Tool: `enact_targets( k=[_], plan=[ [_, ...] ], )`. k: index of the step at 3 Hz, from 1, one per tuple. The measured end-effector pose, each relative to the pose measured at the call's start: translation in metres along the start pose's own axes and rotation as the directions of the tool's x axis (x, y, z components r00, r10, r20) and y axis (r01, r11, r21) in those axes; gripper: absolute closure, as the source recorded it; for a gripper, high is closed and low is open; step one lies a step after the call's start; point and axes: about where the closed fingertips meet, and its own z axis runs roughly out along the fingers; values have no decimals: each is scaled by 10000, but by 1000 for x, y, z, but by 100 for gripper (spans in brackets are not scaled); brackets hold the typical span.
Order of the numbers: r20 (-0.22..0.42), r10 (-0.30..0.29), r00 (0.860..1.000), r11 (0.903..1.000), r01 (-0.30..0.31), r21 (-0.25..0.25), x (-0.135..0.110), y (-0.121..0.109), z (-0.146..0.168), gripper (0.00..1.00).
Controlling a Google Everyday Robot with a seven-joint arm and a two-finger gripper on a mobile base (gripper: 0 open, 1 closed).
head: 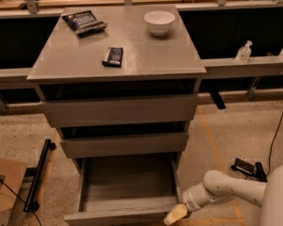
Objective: Open bottom drawer
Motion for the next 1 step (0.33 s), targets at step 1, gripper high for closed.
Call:
enact_targets(
  k=[1],
  plan=[
    [1073, -1007, 9891, 9910, 901, 989, -21, 2, -41, 0]
  ],
)
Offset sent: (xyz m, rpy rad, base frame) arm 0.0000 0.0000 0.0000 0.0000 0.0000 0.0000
